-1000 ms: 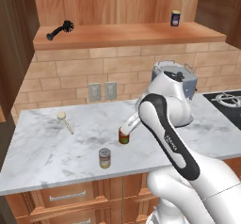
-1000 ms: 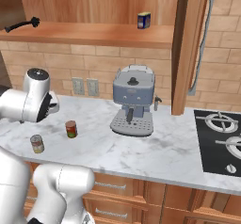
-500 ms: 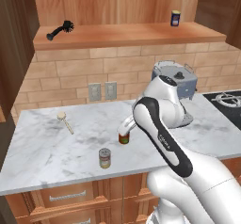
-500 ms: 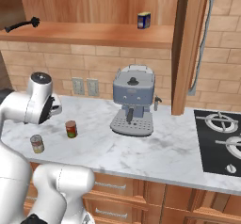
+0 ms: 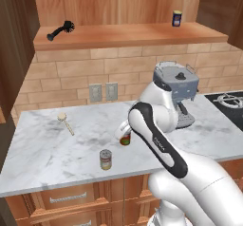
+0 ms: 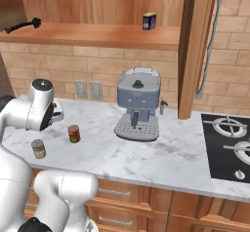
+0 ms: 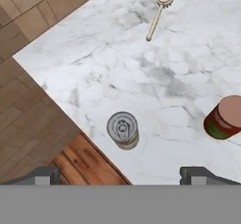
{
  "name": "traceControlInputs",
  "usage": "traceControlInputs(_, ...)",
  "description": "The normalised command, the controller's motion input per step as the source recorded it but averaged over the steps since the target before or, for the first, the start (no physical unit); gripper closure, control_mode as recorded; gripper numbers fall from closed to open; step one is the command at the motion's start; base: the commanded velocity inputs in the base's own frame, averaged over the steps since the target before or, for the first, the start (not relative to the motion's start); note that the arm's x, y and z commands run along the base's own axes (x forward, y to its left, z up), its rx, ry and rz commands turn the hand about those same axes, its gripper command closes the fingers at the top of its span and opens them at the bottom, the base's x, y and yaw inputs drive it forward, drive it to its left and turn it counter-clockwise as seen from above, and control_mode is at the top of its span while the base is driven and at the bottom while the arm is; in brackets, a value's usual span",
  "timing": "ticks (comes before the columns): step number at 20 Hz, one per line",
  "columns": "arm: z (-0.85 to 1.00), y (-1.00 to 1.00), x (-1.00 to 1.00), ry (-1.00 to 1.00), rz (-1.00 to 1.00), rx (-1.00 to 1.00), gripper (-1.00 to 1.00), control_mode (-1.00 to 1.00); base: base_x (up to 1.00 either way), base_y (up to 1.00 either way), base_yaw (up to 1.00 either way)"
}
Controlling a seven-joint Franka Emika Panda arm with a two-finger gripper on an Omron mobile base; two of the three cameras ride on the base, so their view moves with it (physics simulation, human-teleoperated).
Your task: Pick the cans from the counter and place them in their designated side in the cabinet.
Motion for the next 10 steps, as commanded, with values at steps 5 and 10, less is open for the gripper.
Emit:
traceControlInputs(5, -0.18, 0.14, 0.06, 0.01, -0.02, 0.00, -1.00, -1.00, 0.00, 0.00, 0.00)
traceControlInputs(10, -0.17, 0.12, 0.08, 0.00, -0.02, 0.00, -1.00, -1.00, 0.00, 0.00, 0.00)
